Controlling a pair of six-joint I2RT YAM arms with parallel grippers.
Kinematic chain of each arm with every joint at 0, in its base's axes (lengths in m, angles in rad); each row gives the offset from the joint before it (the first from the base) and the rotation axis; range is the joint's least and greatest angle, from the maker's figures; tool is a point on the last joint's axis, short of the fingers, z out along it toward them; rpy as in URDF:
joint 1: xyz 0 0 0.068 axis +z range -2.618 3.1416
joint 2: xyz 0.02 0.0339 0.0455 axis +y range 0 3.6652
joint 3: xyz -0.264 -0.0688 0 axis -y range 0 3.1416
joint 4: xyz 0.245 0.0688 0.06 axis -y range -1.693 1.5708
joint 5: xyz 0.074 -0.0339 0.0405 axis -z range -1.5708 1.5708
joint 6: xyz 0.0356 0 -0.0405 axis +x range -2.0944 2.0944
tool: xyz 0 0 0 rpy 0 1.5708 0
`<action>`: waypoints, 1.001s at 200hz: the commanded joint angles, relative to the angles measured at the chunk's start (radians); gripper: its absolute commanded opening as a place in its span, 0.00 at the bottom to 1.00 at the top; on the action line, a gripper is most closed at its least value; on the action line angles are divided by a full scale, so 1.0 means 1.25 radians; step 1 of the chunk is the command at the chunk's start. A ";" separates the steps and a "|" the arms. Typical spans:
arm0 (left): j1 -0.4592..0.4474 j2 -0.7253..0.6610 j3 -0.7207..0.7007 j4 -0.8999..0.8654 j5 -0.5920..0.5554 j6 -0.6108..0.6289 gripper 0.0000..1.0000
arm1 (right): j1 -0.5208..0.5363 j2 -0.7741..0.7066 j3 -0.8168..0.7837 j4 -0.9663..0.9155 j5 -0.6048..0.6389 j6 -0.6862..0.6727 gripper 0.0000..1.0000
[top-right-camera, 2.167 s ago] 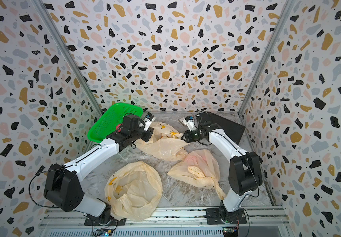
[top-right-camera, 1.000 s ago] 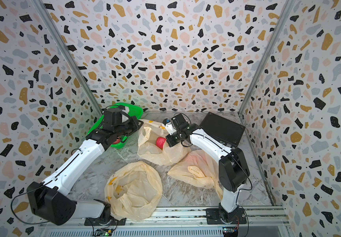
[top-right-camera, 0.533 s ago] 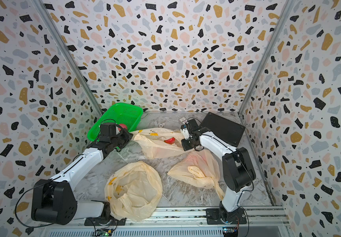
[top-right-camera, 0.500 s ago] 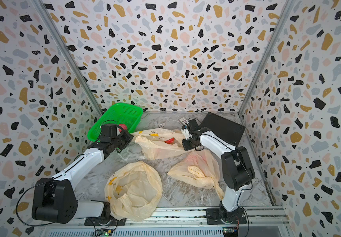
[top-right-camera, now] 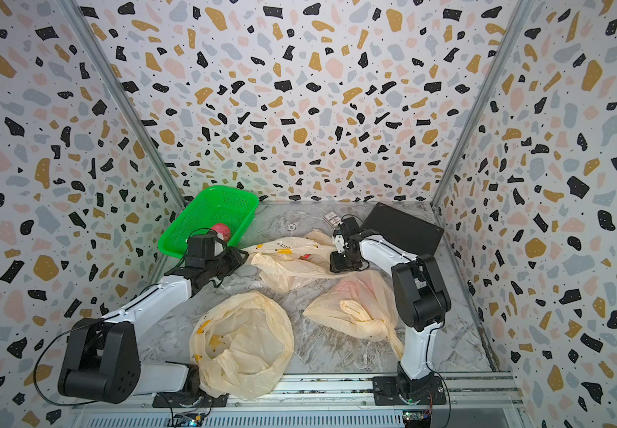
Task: Untie the knot of a plastic bag & take out the apple
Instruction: Move the plastic bag to the center of the board.
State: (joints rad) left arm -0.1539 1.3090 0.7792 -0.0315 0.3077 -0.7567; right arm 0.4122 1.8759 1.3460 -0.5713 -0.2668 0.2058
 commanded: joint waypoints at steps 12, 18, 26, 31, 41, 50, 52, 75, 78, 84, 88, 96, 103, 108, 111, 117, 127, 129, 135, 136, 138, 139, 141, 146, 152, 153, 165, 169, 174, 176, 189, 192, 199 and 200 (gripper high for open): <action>-0.014 -0.159 0.053 0.006 -0.014 0.146 0.59 | 0.007 -0.083 0.026 -0.036 -0.025 0.010 0.55; -0.014 -0.182 0.067 -0.014 -0.007 0.161 0.59 | 0.011 -0.095 0.026 -0.042 -0.021 0.011 0.56; -0.016 -0.210 0.088 -0.041 -0.002 0.175 0.55 | 0.019 -0.109 0.025 -0.047 -0.015 0.009 0.56; -0.015 -0.225 0.102 -0.056 0.003 0.180 0.53 | 0.025 -0.116 0.024 -0.049 -0.011 0.008 0.57; -0.020 -0.240 0.133 -0.073 0.024 0.186 0.45 | 0.034 -0.121 0.030 -0.056 -0.005 0.009 0.56; -0.037 -0.240 0.170 -0.101 0.035 0.197 0.39 | 0.041 -0.120 0.038 -0.067 -0.006 0.011 0.55; -0.042 -0.239 0.178 -0.106 0.035 0.201 0.38 | 0.044 -0.120 0.040 -0.069 -0.006 0.010 0.55; -0.114 -0.220 0.254 -0.150 0.051 0.240 0.33 | 0.068 -0.121 0.045 -0.073 0.000 0.012 0.53; -0.127 -0.213 0.265 -0.152 0.054 0.247 0.33 | 0.071 -0.123 0.044 -0.071 -0.002 0.012 0.53; -0.155 -0.196 0.287 -0.159 0.061 0.262 0.33 | 0.077 -0.125 0.042 -0.066 -0.007 0.012 0.53; -0.171 -0.179 0.302 -0.163 0.072 0.269 0.33 | 0.081 -0.125 0.042 -0.063 -0.009 0.012 0.53; -0.194 -0.135 0.330 -0.175 0.114 0.272 0.32 | 0.088 -0.125 0.041 -0.055 -0.015 0.013 0.52; -0.215 -0.096 0.350 -0.179 0.162 0.270 0.31 | 0.093 -0.124 0.043 -0.051 -0.021 0.012 0.51; -0.231 -0.074 0.359 -0.174 0.185 0.271 0.31 | 0.096 -0.121 0.047 -0.050 -0.024 0.013 0.51; -0.242 -0.063 0.360 -0.169 0.192 0.270 0.30 | 0.098 -0.120 0.049 -0.050 -0.024 0.014 0.51; -0.262 -0.044 0.360 -0.159 0.198 0.272 0.28 | 0.099 -0.117 0.051 -0.047 -0.025 0.018 0.49; -0.288 -0.016 0.354 -0.140 0.208 0.274 0.23 | 0.099 -0.115 0.059 -0.043 -0.022 0.022 0.46; -0.291 -0.011 0.352 -0.137 0.209 0.274 0.22 | 0.099 -0.115 0.060 -0.042 -0.022 0.022 0.45; -0.301 0.007 0.349 -0.134 0.209 0.273 0.19 | 0.099 -0.113 0.066 -0.040 -0.015 0.022 0.42; -0.302 0.009 0.349 -0.133 0.209 0.273 0.19 | 0.099 -0.114 0.067 -0.040 -0.014 0.023 0.42; -0.307 0.014 0.349 -0.132 0.209 0.273 0.19 | 0.099 -0.113 0.069 -0.038 -0.011 0.022 0.40; -0.308 0.016 0.349 -0.132 0.209 0.274 0.19 | 0.099 -0.112 0.070 -0.038 -0.010 0.023 0.40; -0.312 0.021 0.348 -0.131 0.210 0.277 0.19 | 0.099 -0.111 0.072 -0.039 -0.008 0.024 0.39; -0.322 0.033 0.350 -0.133 0.205 0.283 0.18 | 0.099 -0.107 0.080 -0.039 -0.005 0.025 0.36; -0.332 0.047 0.352 -0.143 0.193 0.295 0.18 | 0.099 -0.099 0.092 -0.042 -0.004 0.029 0.34; -0.333 0.048 0.353 -0.145 0.190 0.297 0.17 | 0.099 -0.098 0.094 -0.042 -0.005 0.029 0.34; -0.352 0.063 0.348 -0.156 0.163 0.326 0.17 | 0.099 -0.074 0.122 -0.049 -0.012 0.042 0.31; -0.358 0.064 0.343 -0.160 0.143 0.335 0.17 | 0.099 -0.066 0.131 -0.051 -0.017 0.046 0.30; -0.362 0.064 0.333 -0.161 0.116 0.344 0.16 | 0.099 -0.057 0.141 -0.052 -0.024 0.051 0.29; -0.364 0.064 0.327 -0.161 0.106 0.344 0.16 | 0.099 -0.054 0.143 -0.052 -0.026 0.054 0.28; -0.363 0.072 0.289 -0.155 0.033 0.336 0.13 | 0.099 -0.041 0.155 -0.042 -0.040 0.067 0.24; -0.363 0.076 0.284 -0.158 0.018 0.339 0.12 | 0.099 -0.039 0.155 -0.039 -0.043 0.072 0.23; -0.363 0.086 0.278 -0.167 -0.012 0.354 0.11 | 0.099 -0.037 0.155 -0.034 -0.044 0.077 0.21; -0.363 0.087 0.278 -0.168 -0.014 0.355 0.11 | 0.099 -0.035 0.154 -0.033 -0.044 0.078 0.20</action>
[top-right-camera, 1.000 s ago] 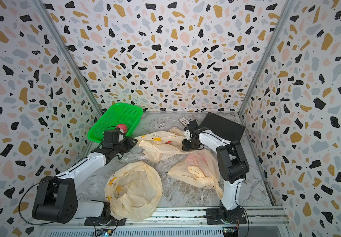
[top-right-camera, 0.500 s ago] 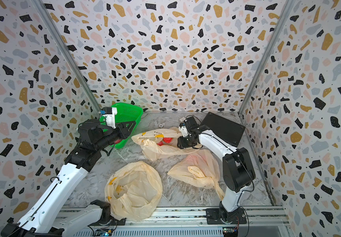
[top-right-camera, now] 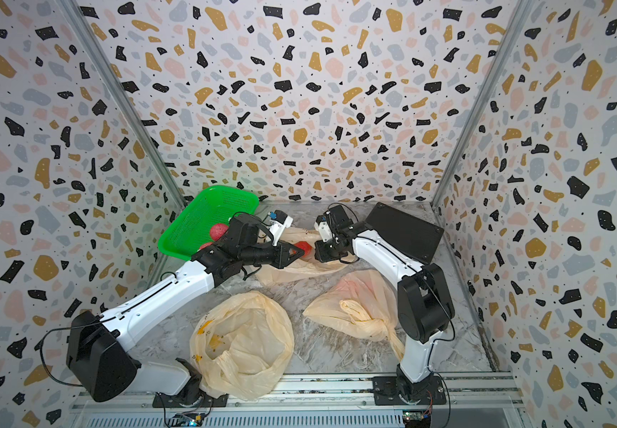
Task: Untie the knot of a plastic bag & take out the apple
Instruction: Move the plastic bag to the center of the board.
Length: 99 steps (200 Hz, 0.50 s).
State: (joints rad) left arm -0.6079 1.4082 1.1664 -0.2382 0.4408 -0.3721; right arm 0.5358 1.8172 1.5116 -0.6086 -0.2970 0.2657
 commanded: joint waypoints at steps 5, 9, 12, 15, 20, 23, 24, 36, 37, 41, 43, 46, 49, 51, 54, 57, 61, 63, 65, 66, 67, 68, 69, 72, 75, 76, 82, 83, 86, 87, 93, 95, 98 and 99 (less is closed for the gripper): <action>0.000 0.016 -0.034 -0.005 -0.143 0.053 0.11 | 0.000 0.012 0.022 -0.001 -0.020 0.033 0.19; 0.001 0.024 -0.036 -0.008 -0.165 0.056 0.12 | 0.000 0.012 0.023 0.001 -0.021 0.035 0.19; 0.000 0.028 -0.036 -0.010 -0.184 0.057 0.13 | 0.000 0.012 0.023 0.002 -0.022 0.036 0.18; 0.002 0.033 -0.037 -0.012 -0.209 0.059 0.14 | 0.000 0.013 0.022 0.003 -0.022 0.038 0.18; 0.002 0.042 -0.038 -0.017 -0.251 0.062 0.14 | 0.000 0.012 0.022 0.003 -0.024 0.040 0.17; 0.002 0.047 -0.038 -0.020 -0.278 0.063 0.14 | 0.000 0.012 0.022 0.003 -0.024 0.041 0.16; 0.003 0.048 -0.038 -0.019 -0.284 0.063 0.14 | 0.000 0.012 0.022 0.003 -0.025 0.041 0.16; 0.016 0.063 -0.039 -0.024 -0.361 0.063 0.16 | 0.000 0.006 0.012 0.009 -0.031 0.044 0.13; 0.018 0.063 -0.039 -0.023 -0.369 0.064 0.17 | 0.000 0.005 0.011 0.010 -0.031 0.044 0.13; 0.022 0.067 -0.043 -0.018 -0.392 0.061 0.19 | 0.000 0.001 0.003 0.013 -0.035 0.047 0.12; 0.025 0.068 -0.046 -0.011 -0.401 0.059 0.19 | 0.000 -0.001 -0.001 0.015 -0.036 0.048 0.12; 0.031 0.069 -0.053 -0.001 -0.409 0.056 0.19 | 0.000 -0.004 -0.009 0.020 -0.038 0.051 0.11; 0.038 0.070 -0.059 0.010 -0.410 0.054 0.19 | 0.000 -0.008 -0.017 0.023 -0.042 0.053 0.11; 0.043 0.071 -0.062 0.020 -0.408 0.052 0.18 | 0.000 -0.011 -0.021 0.025 -0.044 0.054 0.11; 0.050 0.072 -0.067 0.033 -0.403 0.052 0.18 | 0.000 -0.014 -0.029 0.026 -0.047 0.055 0.11; 0.056 0.073 -0.070 0.039 -0.399 0.051 0.18 | 0.000 -0.016 -0.036 0.028 -0.050 0.058 0.10; 0.060 0.076 -0.070 0.052 -0.398 0.053 0.18 | 0.000 -0.020 -0.045 0.030 -0.054 0.059 0.10; 0.061 0.077 -0.070 0.065 -0.397 0.056 0.18 | 0.000 -0.022 -0.051 0.031 -0.056 0.061 0.10; 0.062 0.078 -0.070 0.071 -0.397 0.060 0.18 | 0.000 -0.025 -0.055 0.031 -0.058 0.061 0.10; 0.062 0.078 -0.069 0.074 -0.398 0.061 0.18 | 0.000 -0.026 -0.058 0.032 -0.058 0.062 0.10; 0.062 0.080 -0.069 0.077 -0.398 0.064 0.18 | 0.000 -0.027 -0.060 0.032 -0.059 0.061 0.10; 0.062 0.081 -0.068 0.079 -0.398 0.065 0.19 | 0.000 -0.028 -0.062 0.032 -0.061 0.062 0.09; 0.062 0.082 -0.067 0.081 -0.397 0.068 0.19 | 0.000 -0.030 -0.064 0.033 -0.062 0.062 0.09; 0.062 0.085 -0.066 0.091 -0.394 0.073 0.20 | 0.001 -0.033 -0.072 0.036 -0.065 0.064 0.08; 0.062 0.089 -0.065 0.101 -0.387 0.078 0.21 | 0.001 -0.036 -0.080 0.039 -0.068 0.065 0.07; 0.062 0.090 -0.064 0.104 -0.384 0.079 0.21 | 0.001 -0.037 -0.082 0.040 -0.068 0.065 0.07; 0.062 0.098 -0.062 0.125 -0.370 0.082 0.23 | 0.001 -0.043 -0.098 0.046 -0.073 0.067 0.06; 0.062 0.100 -0.062 0.128 -0.367 0.082 0.24 | 0.001 -0.044 -0.101 0.046 -0.074 0.068 0.06; 0.062 0.105 -0.059 0.137 -0.361 0.083 0.25 | 0.002 -0.047 -0.107 0.049 -0.076 0.068 0.06; 0.062 0.107 -0.058 0.139 -0.359 0.082 0.25 | 0.002 -0.048 -0.109 0.050 -0.076 0.069 0.06; 0.062 0.119 -0.052 0.152 -0.350 0.078 0.26 | 0.004 -0.054 -0.121 0.051 -0.079 0.070 0.05; 0.062 0.123 -0.049 0.156 -0.348 0.076 0.27 | 0.004 -0.054 -0.123 0.051 -0.080 0.070 0.05; 0.062 0.129 -0.047 0.161 -0.345 0.071 0.27 | 0.005 -0.057 -0.127 0.052 -0.081 0.070 0.05; 0.062 0.132 -0.046 0.163 -0.345 0.070 0.27 | 0.005 -0.058 -0.129 0.051 -0.082 0.070 0.05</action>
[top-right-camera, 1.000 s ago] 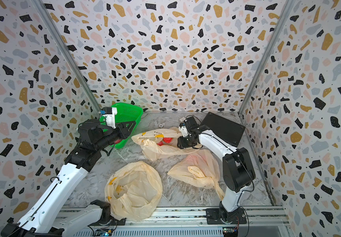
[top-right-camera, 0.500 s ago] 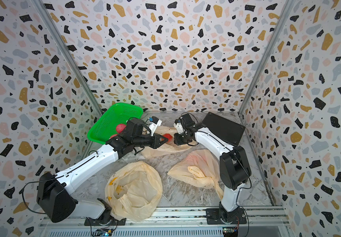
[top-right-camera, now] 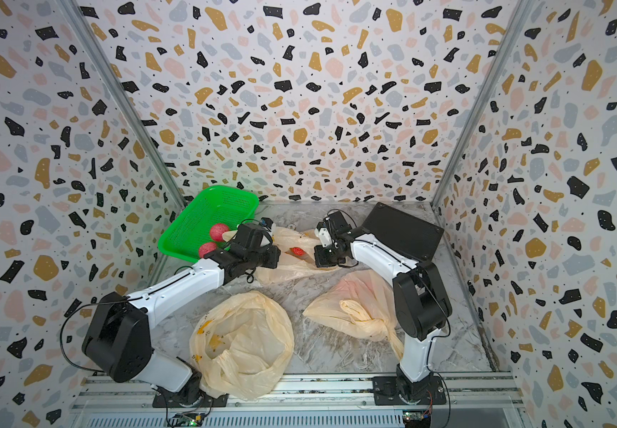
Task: Untie the knot of a plastic bag & take out the apple
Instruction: Move the plastic bag to the center of the board.
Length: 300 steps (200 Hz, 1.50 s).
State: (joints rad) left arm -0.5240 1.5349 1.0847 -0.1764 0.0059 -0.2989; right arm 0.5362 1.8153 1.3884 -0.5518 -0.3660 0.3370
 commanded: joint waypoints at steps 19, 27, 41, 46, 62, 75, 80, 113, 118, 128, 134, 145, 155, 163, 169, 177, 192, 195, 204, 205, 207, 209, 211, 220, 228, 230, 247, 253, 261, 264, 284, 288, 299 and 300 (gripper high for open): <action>-0.005 0.075 0.035 0.139 0.027 -0.005 0.31 | 0.010 -0.074 -0.051 -0.003 -0.031 0.004 0.03; -0.004 0.093 0.041 0.138 0.037 -0.010 0.33 | 0.013 -0.085 -0.059 -0.007 -0.029 0.001 0.02; -0.005 0.127 0.059 0.113 0.063 -0.004 0.34 | 0.016 -0.102 -0.070 -0.011 -0.038 0.001 0.01; -0.005 0.138 0.068 0.094 0.063 -0.002 0.34 | 0.017 -0.108 -0.072 -0.014 -0.039 0.002 0.01; -0.002 0.153 0.064 0.051 0.048 -0.004 0.33 | 0.019 -0.123 -0.073 -0.014 -0.038 0.010 0.02; 0.001 0.144 0.033 0.039 0.049 0.007 0.26 | 0.018 -0.126 -0.049 -0.026 -0.035 0.006 0.06; 0.001 0.134 0.016 0.038 0.054 0.011 0.23 | 0.019 -0.126 -0.035 -0.033 -0.033 0.002 0.10; 0.001 0.049 -0.115 0.104 0.119 0.023 0.15 | 0.018 -0.077 0.078 -0.058 -0.056 -0.015 0.40; 0.002 0.044 -0.127 0.109 0.130 0.026 0.15 | 0.018 -0.062 0.096 -0.056 -0.071 -0.010 0.41; 0.002 0.040 -0.139 0.106 0.140 0.031 0.14 | 0.019 -0.033 0.130 -0.047 -0.103 0.002 0.43; 0.002 0.042 -0.142 0.102 0.148 0.035 0.13 | 0.019 -0.016 0.148 -0.041 -0.127 0.012 0.43; 0.002 0.045 -0.150 0.103 0.157 0.040 0.13 | 0.021 0.014 0.181 -0.042 -0.149 0.028 0.44; 0.002 0.046 -0.158 0.113 0.163 0.039 0.13 | 0.024 0.026 0.196 -0.041 -0.160 0.034 0.44; 0.001 0.048 -0.164 0.122 0.168 0.039 0.12 | 0.028 0.033 0.202 -0.040 -0.164 0.036 0.44; 0.002 0.050 -0.168 0.127 0.173 0.041 0.12 | 0.032 0.038 0.206 -0.046 -0.165 0.033 0.45; 0.002 0.054 -0.170 0.132 0.187 0.048 0.12 | 0.037 0.054 0.219 -0.060 -0.168 0.029 0.47; 0.002 0.056 -0.175 0.126 0.207 0.060 0.10 | 0.042 0.095 0.242 -0.066 -0.168 0.030 0.49; 0.002 0.055 -0.177 0.125 0.211 0.063 0.10 | 0.041 0.104 0.242 -0.059 -0.165 0.033 0.49; 0.002 0.048 -0.184 0.123 0.223 0.068 0.10 | 0.041 0.134 0.254 -0.049 -0.136 0.036 0.50; 0.002 0.047 -0.185 0.123 0.224 0.068 0.09 | 0.041 0.139 0.257 -0.049 -0.132 0.036 0.50; 0.002 0.045 -0.188 0.123 0.226 0.070 0.09 | 0.040 0.148 0.263 -0.049 -0.121 0.036 0.51; 0.002 0.042 -0.191 0.123 0.229 0.071 0.09 | 0.039 0.157 0.269 -0.049 -0.111 0.037 0.51; 0.001 0.040 -0.193 0.123 0.234 0.072 0.09 | 0.038 0.165 0.277 -0.049 -0.103 0.037 0.51; 0.002 0.031 -0.207 0.125 0.255 0.082 0.09 | 0.028 0.206 0.314 -0.048 -0.075 0.055 0.52; 0.002 0.025 -0.219 0.120 0.267 0.089 0.09 | 0.016 0.231 0.337 -0.031 -0.053 0.081 0.52; 0.001 0.023 -0.221 0.119 0.268 0.090 0.08 | 0.014 0.234 0.340 -0.022 -0.046 0.087 0.52; 0.002 0.007 -0.248 0.109 0.283 0.094 0.08 | -0.010 0.255 0.362 0.054 0.003 0.128 0.51; 0.002 0.000 -0.261 0.106 0.285 0.096 0.08 | -0.017 0.268 0.386 0.056 0.027 0.129 0.51; 0.002 -0.008 -0.275 0.103 0.289 0.099 0.08 | -0.025 0.288 0.424 0.050 0.061 0.131 0.50; 0.002 -0.010 -0.280 0.104 0.292 0.099 0.08 | -0.030 0.295 0.434 0.050 0.070 0.134 0.50; 0.002 -0.025 -0.300 0.092 0.292 0.098 0.08 | -0.052 0.318 0.466 0.072 0.157 0.178 0.42; 0.002 -0.026 -0.301 0.087 0.287 0.096 0.07 | -0.055 0.317 0.464 0.081 0.177 0.184 0.41; 0.002 -0.025 -0.296 0.073 0.286 0.096 0.07 | -0.063 0.318 0.467 0.094 0.221 0.194 0.40; 0.001 -0.024 -0.295 0.072 0.287 0.096 0.07 | -0.064 0.318 0.468 0.094 0.225 0.195 0.40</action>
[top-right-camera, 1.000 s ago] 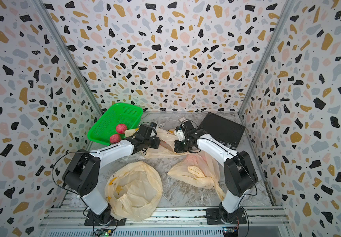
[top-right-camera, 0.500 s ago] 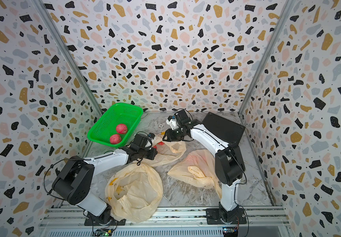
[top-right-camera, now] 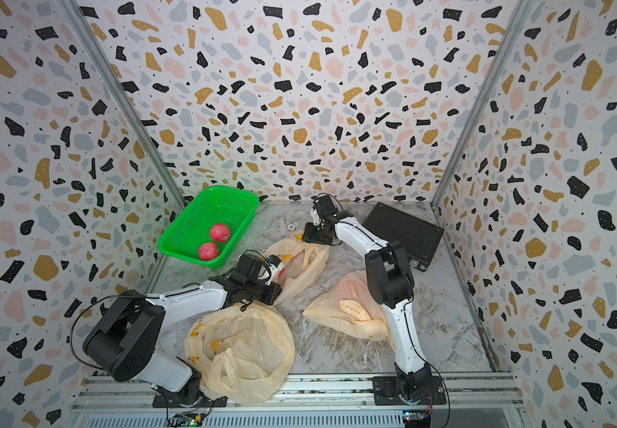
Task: Untie the knot of a plastic bag & take out the apple
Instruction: Move the plastic bag to the center of the board.
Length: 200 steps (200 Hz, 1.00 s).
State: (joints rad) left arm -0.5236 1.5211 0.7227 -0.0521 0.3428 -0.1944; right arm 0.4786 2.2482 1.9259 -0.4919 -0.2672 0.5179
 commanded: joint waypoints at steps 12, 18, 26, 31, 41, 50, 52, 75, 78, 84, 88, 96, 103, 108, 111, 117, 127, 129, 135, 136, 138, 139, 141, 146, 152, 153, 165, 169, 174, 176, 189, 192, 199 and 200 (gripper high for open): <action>0.001 -0.010 -0.002 -0.043 0.024 0.015 0.07 | -0.026 -0.028 0.049 0.036 0.182 0.048 0.39; 0.001 -0.008 -0.001 -0.049 0.025 0.017 0.07 | -0.029 -0.029 0.049 0.032 0.199 0.044 0.39; 0.002 -0.007 0.000 -0.060 0.024 0.018 0.07 | -0.031 -0.034 0.042 0.026 0.214 0.035 0.40; 0.002 -0.005 0.002 -0.070 0.023 0.019 0.07 | -0.033 -0.037 0.035 0.023 0.220 0.031 0.40; 0.002 0.000 0.007 -0.089 0.027 0.023 0.07 | -0.039 -0.050 0.005 0.029 0.233 0.028 0.40; 0.002 0.001 0.003 -0.089 0.033 0.018 0.07 | -0.044 -0.071 -0.040 0.057 0.240 0.032 0.40; 0.002 0.001 0.002 -0.088 0.036 0.018 0.07 | -0.046 -0.075 -0.049 0.064 0.241 0.033 0.40; 0.001 -0.035 0.005 -0.079 0.038 0.013 0.09 | -0.054 -0.114 -0.090 0.077 0.198 0.000 0.42; 0.002 -0.045 0.005 -0.072 0.040 0.012 0.10 | -0.054 -0.118 -0.090 0.073 0.186 -0.006 0.43; 0.002 -0.068 0.004 -0.056 0.041 0.008 0.12 | -0.054 -0.125 -0.089 0.066 0.157 -0.016 0.44; 0.003 -0.084 0.005 -0.042 0.039 0.000 0.14 | -0.053 -0.130 -0.089 0.059 0.135 -0.024 0.45; 0.004 -0.111 0.009 -0.010 0.037 -0.017 0.19 | -0.048 -0.139 -0.084 0.034 0.110 -0.040 0.46; 0.004 -0.126 0.019 0.018 0.040 -0.033 0.26 | -0.041 -0.152 -0.089 0.015 0.095 -0.056 0.48; 0.005 -0.130 0.033 0.027 0.042 -0.043 0.33 | -0.038 -0.164 -0.096 0.009 0.081 -0.064 0.49; 0.005 -0.130 0.044 0.030 0.043 -0.048 0.37 | -0.035 -0.171 -0.102 0.006 0.073 -0.067 0.50; 0.005 -0.126 0.069 0.029 0.052 -0.054 0.42 | -0.031 -0.186 -0.117 0.003 0.056 -0.073 0.52; 0.005 -0.114 0.112 0.017 0.064 -0.059 0.45 | -0.024 -0.216 -0.145 0.002 0.037 -0.086 0.55; 0.004 -0.112 0.119 0.015 0.065 -0.062 0.46 | -0.022 -0.223 -0.150 0.002 0.035 -0.089 0.55; 0.004 -0.104 0.139 0.011 0.066 -0.069 0.46 | -0.020 -0.238 -0.163 -0.001 0.023 -0.093 0.57; 0.005 -0.103 0.142 0.011 0.066 -0.071 0.46 | -0.019 -0.240 -0.165 -0.002 0.021 -0.093 0.57; 0.005 -0.101 0.147 0.009 0.066 -0.074 0.46 | -0.018 -0.245 -0.167 -0.004 0.017 -0.096 0.58; 0.004 -0.100 0.149 0.008 0.065 -0.075 0.46 | -0.018 -0.247 -0.168 -0.006 0.015 -0.096 0.58; 0.005 -0.098 0.153 0.007 0.063 -0.078 0.46 | -0.017 -0.252 -0.170 -0.008 0.010 -0.100 0.58; 0.005 -0.090 0.166 0.000 0.058 -0.081 0.46 | -0.013 -0.264 -0.175 -0.012 0.002 -0.106 0.59; 0.005 -0.081 0.181 -0.014 0.044 -0.081 0.46 | -0.008 -0.278 -0.179 -0.020 -0.005 -0.116 0.59; 0.005 -0.080 0.183 -0.016 0.043 -0.081 0.46 | -0.007 -0.281 -0.180 -0.021 -0.005 -0.118 0.59; 0.005 -0.062 0.209 -0.043 -0.007 -0.089 0.44 | 0.002 -0.304 -0.189 -0.031 -0.036 -0.135 0.60; 0.005 -0.057 0.217 -0.050 -0.022 -0.091 0.43 | 0.005 -0.309 -0.192 -0.035 -0.049 -0.138 0.60; 0.005 -0.051 0.225 -0.055 -0.033 -0.091 0.42 | 0.009 -0.317 -0.196 -0.041 -0.062 -0.141 0.60; 0.005 -0.048 0.229 -0.055 -0.036 -0.089 0.41 | 0.011 -0.321 -0.198 -0.044 -0.065 -0.142 0.60; 0.005 -0.022 0.253 -0.071 -0.053 -0.088 0.36 | 0.021 -0.345 -0.224 -0.047 -0.082 -0.146 0.60; 0.005 -0.012 0.261 -0.082 -0.059 -0.087 0.34 | 0.023 -0.350 -0.231 -0.047 -0.088 -0.144 0.59; 0.005 0.008 0.281 -0.109 -0.068 -0.081 0.27 | 0.025 -0.364 -0.248 -0.044 -0.102 -0.141 0.57; 0.005 0.011 0.284 -0.117 -0.069 -0.079 0.26 | 0.026 -0.366 -0.249 -0.044 -0.104 -0.140 0.57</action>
State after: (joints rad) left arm -0.5224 1.4689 1.0145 -0.1051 0.3286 -0.2977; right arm 0.4934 1.8549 1.6714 -0.4938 -0.3096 0.3710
